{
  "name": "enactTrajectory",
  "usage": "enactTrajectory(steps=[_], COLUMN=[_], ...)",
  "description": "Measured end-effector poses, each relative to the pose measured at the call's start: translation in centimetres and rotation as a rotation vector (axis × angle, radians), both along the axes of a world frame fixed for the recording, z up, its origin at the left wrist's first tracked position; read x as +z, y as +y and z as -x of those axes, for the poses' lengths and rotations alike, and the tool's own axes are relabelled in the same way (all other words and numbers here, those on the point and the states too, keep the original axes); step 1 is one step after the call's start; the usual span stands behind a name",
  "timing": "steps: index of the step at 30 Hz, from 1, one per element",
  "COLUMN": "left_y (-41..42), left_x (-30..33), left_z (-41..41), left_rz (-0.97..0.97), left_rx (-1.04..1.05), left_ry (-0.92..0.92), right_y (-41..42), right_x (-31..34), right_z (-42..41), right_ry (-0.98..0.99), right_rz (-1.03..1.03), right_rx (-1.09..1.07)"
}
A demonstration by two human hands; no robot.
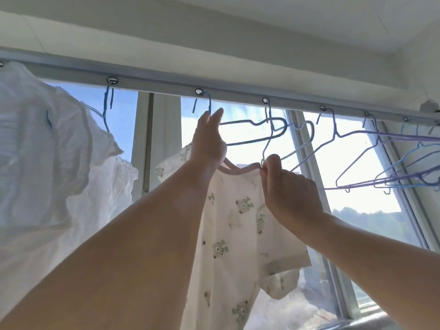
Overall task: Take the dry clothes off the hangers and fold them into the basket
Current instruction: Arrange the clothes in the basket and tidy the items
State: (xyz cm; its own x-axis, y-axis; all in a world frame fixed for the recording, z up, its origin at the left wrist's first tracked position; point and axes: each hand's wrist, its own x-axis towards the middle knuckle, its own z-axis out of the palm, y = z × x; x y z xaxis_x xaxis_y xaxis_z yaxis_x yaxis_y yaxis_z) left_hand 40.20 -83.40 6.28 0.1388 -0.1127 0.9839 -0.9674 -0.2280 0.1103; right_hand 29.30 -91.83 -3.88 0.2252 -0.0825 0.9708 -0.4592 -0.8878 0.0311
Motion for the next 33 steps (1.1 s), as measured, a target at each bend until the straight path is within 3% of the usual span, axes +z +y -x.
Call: enactTrajectory(steps=[7,19,29,33], left_y=[0.0,-0.9,-3.1,-2.4], left_x=[-1.4,0.1,-4.0,-5.5], left_z=[-5.0,-7.2,-7.8,-8.3], left_rz=[0.019,-0.008,0.162,0.066], left_rx=[-0.074,-0.373,-0.371,-0.187], left_ry=[0.278,0.268,0.283,0.279], right_y=[-0.1,-2.3,-3.1,-2.9], right_x=[0.4,0.7,-1.5,-2.0], right_z=[-1.5,-2.6,-3.4,-3.4], right_ry=[0.009,0.017,0.084,0.098], right_rz=[-0.055,-0.088,-0.116,-0.108], right_rx=[0.068,0.026,-0.008,0.025])
